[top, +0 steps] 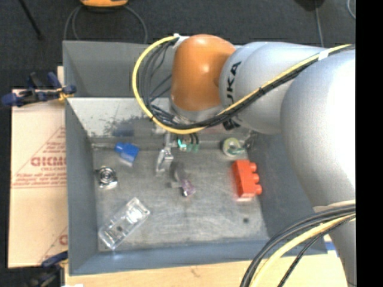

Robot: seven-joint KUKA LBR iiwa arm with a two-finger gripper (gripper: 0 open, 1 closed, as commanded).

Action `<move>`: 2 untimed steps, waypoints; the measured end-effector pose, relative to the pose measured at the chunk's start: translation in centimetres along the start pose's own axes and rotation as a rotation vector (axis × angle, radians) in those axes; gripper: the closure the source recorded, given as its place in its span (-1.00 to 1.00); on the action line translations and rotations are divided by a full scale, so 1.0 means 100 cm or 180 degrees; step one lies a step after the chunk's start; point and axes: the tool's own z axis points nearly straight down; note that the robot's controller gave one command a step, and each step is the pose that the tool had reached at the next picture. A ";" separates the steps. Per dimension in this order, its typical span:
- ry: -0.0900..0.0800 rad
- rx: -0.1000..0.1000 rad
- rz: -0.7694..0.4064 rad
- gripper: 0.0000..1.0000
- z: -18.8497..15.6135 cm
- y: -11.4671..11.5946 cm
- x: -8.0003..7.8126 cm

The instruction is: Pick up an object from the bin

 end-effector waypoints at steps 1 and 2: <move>-0.0039 0.0007 -0.2072 -1.00 0.056 -0.028 0.012; -0.0018 0.0016 -0.3545 -1.00 0.041 -0.030 0.027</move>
Offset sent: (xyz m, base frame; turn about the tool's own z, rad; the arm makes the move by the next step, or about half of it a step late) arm -0.0170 -0.0334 -0.0720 -0.6883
